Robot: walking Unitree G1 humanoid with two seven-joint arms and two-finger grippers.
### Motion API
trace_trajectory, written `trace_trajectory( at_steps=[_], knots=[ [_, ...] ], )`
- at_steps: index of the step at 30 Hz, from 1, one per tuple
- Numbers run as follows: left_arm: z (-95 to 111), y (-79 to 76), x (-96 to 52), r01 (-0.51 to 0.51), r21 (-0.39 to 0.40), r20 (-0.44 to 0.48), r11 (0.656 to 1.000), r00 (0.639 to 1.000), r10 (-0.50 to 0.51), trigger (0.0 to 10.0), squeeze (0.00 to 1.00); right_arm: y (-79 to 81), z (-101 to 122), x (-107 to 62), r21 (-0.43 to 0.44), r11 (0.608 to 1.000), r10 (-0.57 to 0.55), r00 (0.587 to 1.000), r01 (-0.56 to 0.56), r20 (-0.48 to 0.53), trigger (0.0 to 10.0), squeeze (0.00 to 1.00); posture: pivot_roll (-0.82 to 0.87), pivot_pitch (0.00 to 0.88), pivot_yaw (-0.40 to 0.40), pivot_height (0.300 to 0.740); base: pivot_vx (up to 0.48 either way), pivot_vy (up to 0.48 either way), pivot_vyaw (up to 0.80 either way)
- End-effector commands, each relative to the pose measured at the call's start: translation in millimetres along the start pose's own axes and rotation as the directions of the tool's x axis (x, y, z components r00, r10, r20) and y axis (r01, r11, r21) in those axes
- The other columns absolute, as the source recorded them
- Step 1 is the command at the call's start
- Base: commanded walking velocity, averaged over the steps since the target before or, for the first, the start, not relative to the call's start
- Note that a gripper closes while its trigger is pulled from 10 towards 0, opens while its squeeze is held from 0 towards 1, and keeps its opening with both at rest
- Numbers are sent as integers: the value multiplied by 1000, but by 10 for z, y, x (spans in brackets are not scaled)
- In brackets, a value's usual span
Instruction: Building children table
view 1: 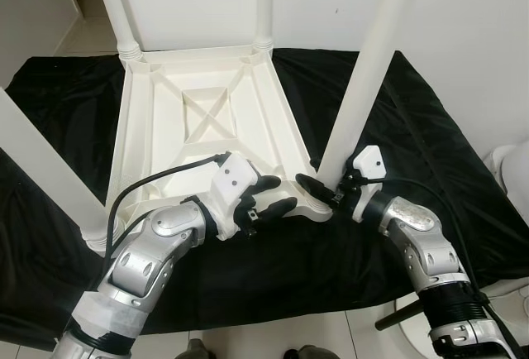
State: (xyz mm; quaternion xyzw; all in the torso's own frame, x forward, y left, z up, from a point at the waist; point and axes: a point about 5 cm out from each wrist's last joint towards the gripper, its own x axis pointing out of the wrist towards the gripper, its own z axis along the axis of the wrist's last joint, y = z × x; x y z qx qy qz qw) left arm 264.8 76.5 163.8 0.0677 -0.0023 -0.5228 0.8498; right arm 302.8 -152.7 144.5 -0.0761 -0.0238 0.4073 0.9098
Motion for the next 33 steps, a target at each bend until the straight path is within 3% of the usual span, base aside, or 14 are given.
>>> trace_trajectory(
  at_steps=[1, 2, 3, 11, 13, 15, 17, 19, 20, 21, 26, 31, 32, 33],
  knots=[
    [-7, -15, -4, 20, 2, -3, 1000, 1000, -20, 10000, 0, 1, -107, -49, 29, 1000, 1, 999, 0, -44, 0, 0, -98, 45, 14, 740, 0, 0, 0],
    [-6, -17, -3, 22, 4, -3, 1000, 1000, -22, 10000, 0, 0, -113, -53, 26, 1000, -1, 999, 3, -45, 0, 0, -98, 45, 14, 740, 0, 0, 0],
    [-9, -23, -2, 26, 3, -4, 1000, 1000, -26, 10000, 0, 14, -71, -50, 60, 998, -33, 999, 34, -13, 10000, 0, -104, 47, 14, 740, 0, 0, 0],
    [-15, -36, 0, 41, 4, -9, 999, 999, -40, 10000, 0, 109, 10, 44, 55, 971, -230, 973, 231, -19, 10000, 0, -103, 43, 17, 740, 0, 0, 0],
    [-18, -39, -6, 43, 5, -11, 999, 999, -43, 10000, 0, 167, 15, 97, 54, 947, -316, 948, 317, -29, 10000, 0, -101, 43, 15, 740, 0, 0, 0],
    [-18, -39, -6, 43, 5, -11, 999, 999, -43, 10000, 0, 167, 15, 97, 54, 947, -316, 948, 317, -29, 10000, 0, -101, 43, 15, 740, 0, 0, 0],
    [-20, -38, -9, 43, 6, -13, 999, 999, -43, 10000, 0, 198, -2, 123, 79, 920, -382, 923, 384, -43, 10000, 0, -100, 41, 16, 740, 0, 0, 0],
    [-23, -35, -20, 40, 6, -15, 999, 999, -40, 10000, 0, 315, -41, 182, 103, 853, -507, 859, 512, -72, 10000, 0, -93, 39, 12, 740, 0, 0, 0],
    [-23, -35, -20, 40, 6, -15, 999, 999, -40, 10000, 0, 315, -41, 182, 103, 853, -507, 859, 512, -72, 10000, 0, -93, 39, 12, 740, 0, 0, 0],
    [-25, -35, -24, 39, 7, -16, 999, 999, -39, 10000, 0, 384, -63, 215, 134, 819, -550, 830, 558, -97, 10000, 0, -92, 38, 11, 740, 0, 0, 0],
    [-23, -41, -41, 34, 7, -18, 999, 999, -34, 10000, 0, 526, -13, 293, 208, 759, -608, 786, 616, -112, 10000, 0, -79, 31, 13, 740, 0, 0, 0],
    [-29, -46, -46, 38, 5, -22, 999, 999, -38, 10000, 0, 555, 42, 308, 223, 777, -588, 805, 589, -80, 10000, 0, -83, 27, 15, 740, 0, 0, 0],
    [-28, -43, -46, 39, 6, -22, 999, 999, -39, 10000, 0, 553, 53, 298, 220, 779, -587, 806, 588, -75, 10000, 965, -83, 26, 15, 740, 0, 0, 0],
    [-26, -39, -47, 39, 8, -23, 999, 999, -39, 10000, 0, 549, 63, 286, 214, 784, -583, 810, 582, -67, 10000, 1000, -83, 26, 15, 740, 0, 0, 0]
  ],
)
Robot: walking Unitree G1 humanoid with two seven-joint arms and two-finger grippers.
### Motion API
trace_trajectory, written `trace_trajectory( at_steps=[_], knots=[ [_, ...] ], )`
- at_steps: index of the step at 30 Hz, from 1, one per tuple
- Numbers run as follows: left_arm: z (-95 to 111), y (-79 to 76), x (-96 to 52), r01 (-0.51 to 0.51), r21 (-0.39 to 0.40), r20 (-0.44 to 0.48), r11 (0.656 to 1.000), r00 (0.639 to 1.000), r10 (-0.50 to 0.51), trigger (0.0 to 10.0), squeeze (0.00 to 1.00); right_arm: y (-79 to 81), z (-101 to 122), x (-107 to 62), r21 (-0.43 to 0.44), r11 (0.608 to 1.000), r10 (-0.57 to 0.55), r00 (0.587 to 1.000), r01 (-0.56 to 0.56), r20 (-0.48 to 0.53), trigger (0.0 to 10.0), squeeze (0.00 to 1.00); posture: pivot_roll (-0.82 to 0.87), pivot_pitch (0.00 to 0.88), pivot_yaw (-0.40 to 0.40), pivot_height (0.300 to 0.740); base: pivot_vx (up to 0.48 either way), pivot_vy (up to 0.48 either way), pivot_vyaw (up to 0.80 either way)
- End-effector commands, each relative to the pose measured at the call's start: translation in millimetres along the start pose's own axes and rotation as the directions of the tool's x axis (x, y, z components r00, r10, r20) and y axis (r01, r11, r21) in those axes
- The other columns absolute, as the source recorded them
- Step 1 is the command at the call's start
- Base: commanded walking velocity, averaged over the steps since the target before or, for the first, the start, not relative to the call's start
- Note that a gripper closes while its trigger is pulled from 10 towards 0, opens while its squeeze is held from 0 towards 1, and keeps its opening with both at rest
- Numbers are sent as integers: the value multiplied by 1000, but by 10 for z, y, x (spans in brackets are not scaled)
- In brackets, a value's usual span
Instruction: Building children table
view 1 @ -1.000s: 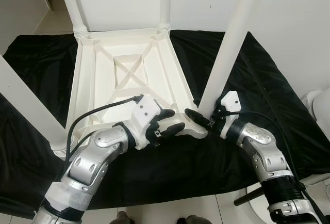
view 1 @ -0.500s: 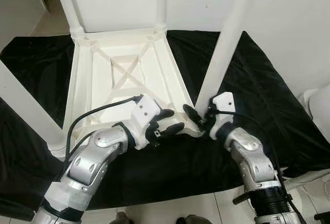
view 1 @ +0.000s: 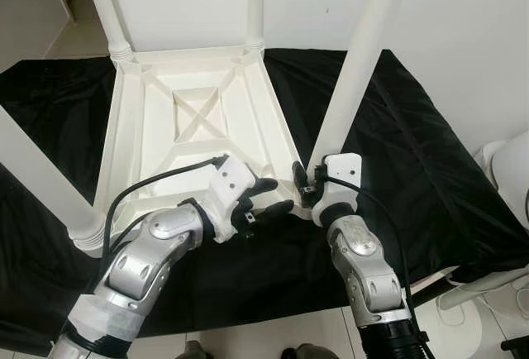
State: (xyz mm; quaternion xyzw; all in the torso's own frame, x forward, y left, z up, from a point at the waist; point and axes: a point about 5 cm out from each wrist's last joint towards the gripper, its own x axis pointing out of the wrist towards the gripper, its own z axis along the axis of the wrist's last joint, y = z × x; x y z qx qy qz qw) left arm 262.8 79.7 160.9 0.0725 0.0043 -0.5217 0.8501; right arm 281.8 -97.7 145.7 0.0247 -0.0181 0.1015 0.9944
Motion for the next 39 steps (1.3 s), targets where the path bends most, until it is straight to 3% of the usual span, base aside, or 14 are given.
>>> trace_trajectory(
  at_steps=[1, 9, 10, 12, 13, 16, 17, 21, 24, 28, 29, 31, 39],
  knots=[
    [5, -31, -11, 40, 8, -6, 999, 999, -40, 10000, 0, 31, -43, -6, 31, 999, 10, 999, -9, -31, 10000, 1000, -83, 26, 15, 740, 0, 0, 0],
    [9, -31, -4, 38, 10, -3, 999, 999, -38, 10000, 0, -78, 9, -67, 31, 995, 92, 996, -92, -7, 10000, 1000, -85, 24, 10, 740, 0, 0, 0],
    [5, -33, 0, 32, 16, -5, 999, 999, -32, 10000, 0, -210, 28, -99, 17, 994, 112, 994, -112, -6, 10000, 1000, -80, 17, 3, 740, 0, 0, 0],
    [5, -33, 0, 32, 16, -5, 999, 999, -32, 10000, 0, -210, 28, -99, 17, 994, 112, 994, -112, -6, 10000, 1000, -80, 17, 3, 740, 0, 0, 0],
    [7, -23, -6, 24, 17, -3, 1000, 1000, -24, 10000, 0, -311, 29, -173, -30, 967, 254, 967, -254, -28, 10000, 0, -79, 16, 2, 740, 0, 0, 0],
    [7, -17, -6, 22, 15, -3, 1000, 1000, -22, 10000, 0, -332, 23, -205, -51, 945, 320, 946, -322, -45, 10000, 0, -80, 14, 2, 740, 0, 0, 0],
    [8, -12, -3, 22, 13, -2, 1000, 1000, -22, 10000, 0, -398, 15, -231, -106, 900, 416, 906, -422, -76, 10000, 0, -81, 11, 3, 740, 0, 0, 0],
    [14, -10, 4, 24, 14, 0, 1000, 1000, -24, 10000, 0, -500, 31, -182, -135, 874, 457, 885, -466, -93, 10000, 0, -82, 12, 4, 740, 0, 0, 0],
    [23, -10, 12, 26, 14, 3, 1000, 1000, -26, 10000, 0, -523, 35, -100, -190, 820, 528, 841, -540, -115, 10000, 0, -80, 14, 8, 740, 0, 0, 0],
    [24, -18, 21, 35, 8, 4, 999, 999, -35, 10000, 0, -538, -10, 21, -192, 805, 544, 827, -562, -140, 10000, 0, -83, 15, 15, 740, 0, 0, 0],
    [18, -31, 23, 44, 10, -1, 999, 999, -44, 10000, 0, -541, -19, 52, -187, 805, 546, 827, -563, -138, 9020, 0, -82, 19, 15, 740, 0, 0, 0],
    [14, -51, 22, 54, 11, -5, 998, 999, -54, 10000, 0, -538, -40, 94, -180, 804, 547, 824, -566, -146, 0, 0, -80, 26, 18, 740, 0, 0, 0],
    [20, -58, 5, 44, 1, -4, 999, 999, -44, 10000, 0, -620, -125, 99, -156, 805, 548, 818, -573, -173, 0, 0, -72, 51, 15, 740, 0, 0, 0]
  ],
)
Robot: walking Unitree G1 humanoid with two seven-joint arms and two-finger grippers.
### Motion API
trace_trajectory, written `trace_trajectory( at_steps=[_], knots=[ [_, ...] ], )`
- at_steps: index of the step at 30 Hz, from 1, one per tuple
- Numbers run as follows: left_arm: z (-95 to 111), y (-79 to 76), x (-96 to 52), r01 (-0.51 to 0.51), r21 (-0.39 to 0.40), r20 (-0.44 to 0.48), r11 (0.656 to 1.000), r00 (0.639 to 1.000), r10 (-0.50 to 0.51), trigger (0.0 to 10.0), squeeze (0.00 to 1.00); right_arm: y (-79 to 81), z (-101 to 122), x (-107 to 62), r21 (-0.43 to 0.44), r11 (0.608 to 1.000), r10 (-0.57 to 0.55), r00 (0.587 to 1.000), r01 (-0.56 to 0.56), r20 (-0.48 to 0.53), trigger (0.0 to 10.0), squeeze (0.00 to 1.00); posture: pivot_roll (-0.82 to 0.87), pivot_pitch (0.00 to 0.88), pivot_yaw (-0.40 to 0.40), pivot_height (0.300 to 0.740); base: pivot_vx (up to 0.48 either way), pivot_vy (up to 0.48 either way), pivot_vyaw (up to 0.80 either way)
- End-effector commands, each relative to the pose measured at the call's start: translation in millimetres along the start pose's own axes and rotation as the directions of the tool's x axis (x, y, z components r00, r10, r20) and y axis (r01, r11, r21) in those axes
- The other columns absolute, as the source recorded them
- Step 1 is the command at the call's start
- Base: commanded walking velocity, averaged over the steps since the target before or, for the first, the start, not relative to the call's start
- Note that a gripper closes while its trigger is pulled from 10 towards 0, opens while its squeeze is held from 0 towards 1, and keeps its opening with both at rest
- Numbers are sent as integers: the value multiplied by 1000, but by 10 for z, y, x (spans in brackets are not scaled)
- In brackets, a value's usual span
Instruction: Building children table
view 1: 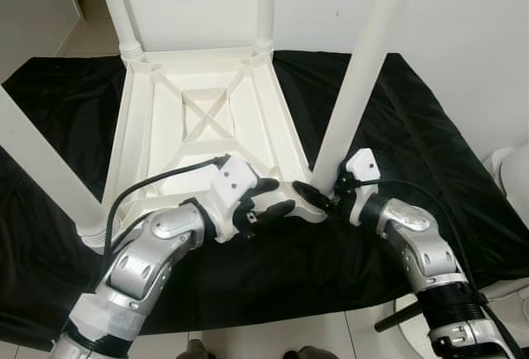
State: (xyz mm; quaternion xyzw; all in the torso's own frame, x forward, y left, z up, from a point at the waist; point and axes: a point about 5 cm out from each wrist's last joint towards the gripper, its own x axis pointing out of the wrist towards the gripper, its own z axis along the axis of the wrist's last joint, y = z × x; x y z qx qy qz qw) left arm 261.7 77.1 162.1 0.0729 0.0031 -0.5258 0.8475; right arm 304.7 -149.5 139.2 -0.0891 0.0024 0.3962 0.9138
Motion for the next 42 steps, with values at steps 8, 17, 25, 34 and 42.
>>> trace_trajectory(
  at_steps=[8, 17, 25, 34, 42],
  knots=[
    [-1, -50, -20, 30, -10, -8, 1000, 1000, -30, 10000, 0, -37, -125, -54, 57, 997, -56, 998, 58, -38, 10000, 0, -75, 65, 13, 740, 0, 0, 0],
    [-7, -69, -10, 28, -19, -6, 999, 1000, -28, 10000, 0, 47, -85, 33, 91, 942, -321, 946, 324, -46, 10000, 0, -92, 73, 13, 740, 0, 0, 0],
    [-12, -72, -10, 25, -25, -4, 999, 1000, -25, 10000, 0, 248, 0, 93, 201, 785, -591, 805, 586, -41, 10000, 0, -97, 77, 7, 740, 0, 0, 0],
    [-15, -87, -11, 29, -34, -3, 999, 1000, -29, 10000, 0, 469, 100, 177, 250, 719, -663, 748, 649, -35, 10000, 0, -105, 79, 19, 740, 0, 0, 0],
    [-28, -57, -30, 28, -17, -17, 999, 999, -29, 10000, 0, 436, 180, 54, 283, 721, -665, 746, 632, 26, 10000, 1000, -108, 81, 19, 740, 0, 0, 0]
  ],
)
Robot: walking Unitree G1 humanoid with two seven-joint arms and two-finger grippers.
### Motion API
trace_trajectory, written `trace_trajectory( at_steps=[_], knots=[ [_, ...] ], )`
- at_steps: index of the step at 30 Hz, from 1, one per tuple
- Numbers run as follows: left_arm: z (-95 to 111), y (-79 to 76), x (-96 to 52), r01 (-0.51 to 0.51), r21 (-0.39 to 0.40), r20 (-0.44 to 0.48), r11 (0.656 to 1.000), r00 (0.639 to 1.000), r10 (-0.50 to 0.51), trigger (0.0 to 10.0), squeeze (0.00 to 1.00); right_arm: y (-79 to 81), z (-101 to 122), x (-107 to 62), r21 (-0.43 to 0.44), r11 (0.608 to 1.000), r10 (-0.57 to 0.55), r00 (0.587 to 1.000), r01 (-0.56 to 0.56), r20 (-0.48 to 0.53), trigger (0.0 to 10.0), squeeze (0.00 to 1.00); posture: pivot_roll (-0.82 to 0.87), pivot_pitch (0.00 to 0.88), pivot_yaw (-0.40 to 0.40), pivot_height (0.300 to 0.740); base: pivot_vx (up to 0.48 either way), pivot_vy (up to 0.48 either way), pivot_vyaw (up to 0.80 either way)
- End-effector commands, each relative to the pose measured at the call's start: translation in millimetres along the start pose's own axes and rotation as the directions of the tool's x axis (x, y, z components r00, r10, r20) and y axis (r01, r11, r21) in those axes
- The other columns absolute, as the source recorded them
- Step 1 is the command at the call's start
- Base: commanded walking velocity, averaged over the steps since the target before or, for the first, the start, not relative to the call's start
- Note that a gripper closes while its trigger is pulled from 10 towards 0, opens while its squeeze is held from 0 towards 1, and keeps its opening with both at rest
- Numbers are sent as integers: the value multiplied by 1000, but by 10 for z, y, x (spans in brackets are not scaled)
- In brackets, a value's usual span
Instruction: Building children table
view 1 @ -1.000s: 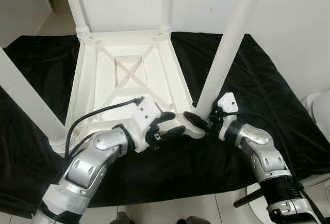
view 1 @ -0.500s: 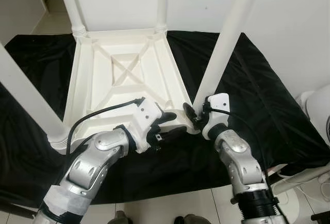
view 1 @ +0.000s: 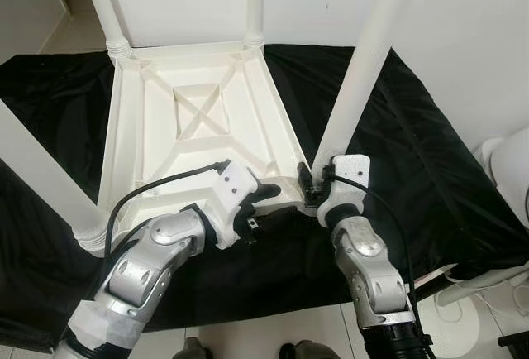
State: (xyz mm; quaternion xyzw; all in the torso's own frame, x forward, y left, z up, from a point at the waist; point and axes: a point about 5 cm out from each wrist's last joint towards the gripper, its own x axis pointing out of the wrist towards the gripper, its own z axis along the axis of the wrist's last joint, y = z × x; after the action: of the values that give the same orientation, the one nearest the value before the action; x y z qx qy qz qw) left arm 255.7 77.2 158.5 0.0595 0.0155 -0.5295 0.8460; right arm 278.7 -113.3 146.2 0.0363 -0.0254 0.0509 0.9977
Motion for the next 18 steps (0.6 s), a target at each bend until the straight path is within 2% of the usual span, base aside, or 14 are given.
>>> trace_trajectory(
  at_steps=[1, 5, 6, 9, 10, 14, 15, 18],
  knots=[
    [3, 0, -5, 19, 19, -11, 1000, 1000, -18, 10000, 0, 4, 35, -29, 45, 999, 1, 1000, -2, 23, 10000, 1000, -108, 81, 19, 740, 0, 0, 0],
    [0, -4, -5, 17, 16, -13, 1000, 1000, -17, 10000, 0, -92, 43, -99, 31, 998, 58, 998, -59, 33, 10000, 1000, -108, 80, 16, 740, 0, 0, 0],
    [-1, -6, -5, 16, 17, -13, 1000, 1000, -16, 10000, 0, -123, 18, -137, 19, 992, 126, 992, -126, 16, 10000, 0, -107, 78, 15, 740, 0, 0, 0],
    [1, -7, -7, 15, 16, -11, 1000, 1000, -14, 10000, 0, -155, -24, -214, -21, 964, 266, 964, -266, -19, 10000, 0, -107, 78, 15, 740, 0, 0, 0],
    [1, -7, -7, 15, 16, -11, 1000, 1000, -14, 10000, 0, -155, -24, -214, -21, 964, 266, 964, -266, -19, 10000, 0, -107, 78, 15, 740, 0, 0, 0],
    [3, -7, -6, 14, 18, -11, 1000, 1000, -14, 10000, 0, -191, -79, -290, -75, 907, 411, 909, -415, -66, 10000, 0, -108, 74, 17, 740, 0, 0, 0],
    [10, 0, -1, 17, 18, -10, 1000, 1000, -16, 10000, 0, -259, -69, -254, -105, 878, 460, 884, -467, -80, 10000, 0, -108, 68, 21, 740, 0, 0, 0],
    [15, 6, 2, 18, 18, -9, 1000, 1000, -18, 10000, 0, -310, -55, -225, -126, 858, 490, 867, -497, -89, 10000, 0, -108, 68, 21, 740, 0, 0, 0]
  ],
)
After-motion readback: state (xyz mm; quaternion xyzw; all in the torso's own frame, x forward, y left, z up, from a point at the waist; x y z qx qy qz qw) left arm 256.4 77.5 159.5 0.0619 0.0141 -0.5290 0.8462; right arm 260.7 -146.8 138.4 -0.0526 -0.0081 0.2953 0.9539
